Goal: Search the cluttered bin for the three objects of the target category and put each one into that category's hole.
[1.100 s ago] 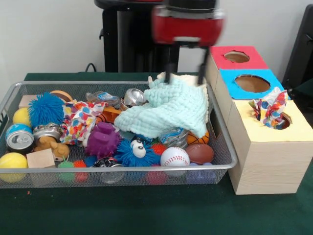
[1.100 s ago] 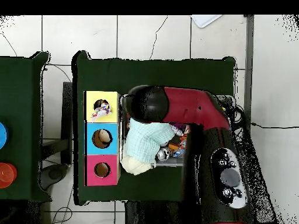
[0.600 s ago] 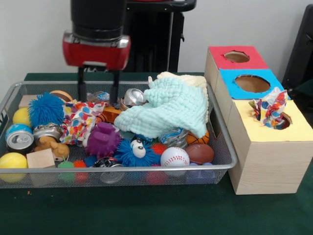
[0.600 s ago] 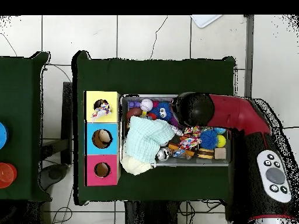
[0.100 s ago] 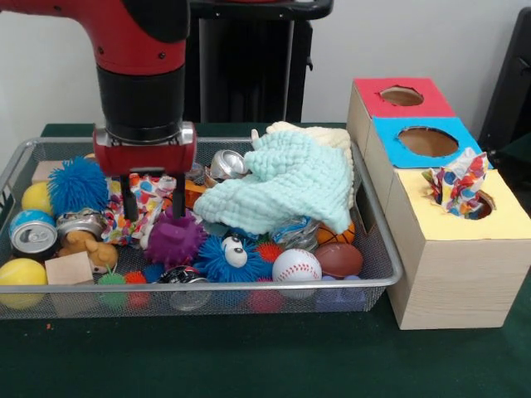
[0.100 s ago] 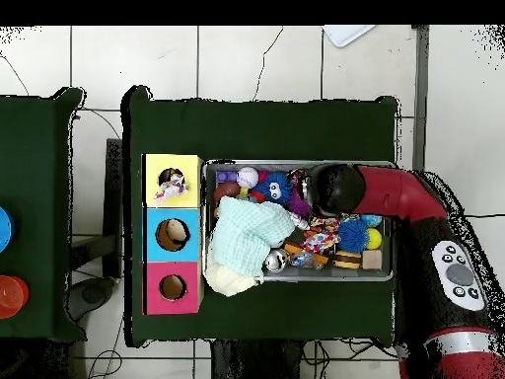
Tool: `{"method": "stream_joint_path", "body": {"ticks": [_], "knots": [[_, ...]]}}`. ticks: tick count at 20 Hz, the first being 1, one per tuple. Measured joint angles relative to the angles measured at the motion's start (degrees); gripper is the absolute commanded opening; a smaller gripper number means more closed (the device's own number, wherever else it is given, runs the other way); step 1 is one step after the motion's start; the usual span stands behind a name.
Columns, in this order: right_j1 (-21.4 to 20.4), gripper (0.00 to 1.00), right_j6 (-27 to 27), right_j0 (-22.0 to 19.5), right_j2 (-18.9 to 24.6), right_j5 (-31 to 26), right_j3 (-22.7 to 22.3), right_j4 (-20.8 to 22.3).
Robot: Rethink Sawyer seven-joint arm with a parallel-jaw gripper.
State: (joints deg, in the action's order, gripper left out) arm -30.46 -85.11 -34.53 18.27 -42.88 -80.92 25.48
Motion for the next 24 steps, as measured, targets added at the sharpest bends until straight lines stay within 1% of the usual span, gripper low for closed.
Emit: {"method": "stream_joint_path", "body": {"ticks": [5,8,11,17,20,24], "knots": [[-0.1,1.0,0.0,0.0,0.1,0.0,-2.6,0.6],[-0.4,1.0,0.0,-0.2,0.1,0.0,-4.6,1.7],[-0.5,1.0,0.0,-0.3,0.1,0.0,-5.7,3.5],[-1.0,1.0,0.0,-0.7,0.1,0.0,-6.1,7.5],[-1.5,1.0,0.0,-1.9,0.2,0.0,-6.0,9.0],[-1.1,1.0,0.0,-2.9,0.2,0.2,-5.9,10.8]]}}
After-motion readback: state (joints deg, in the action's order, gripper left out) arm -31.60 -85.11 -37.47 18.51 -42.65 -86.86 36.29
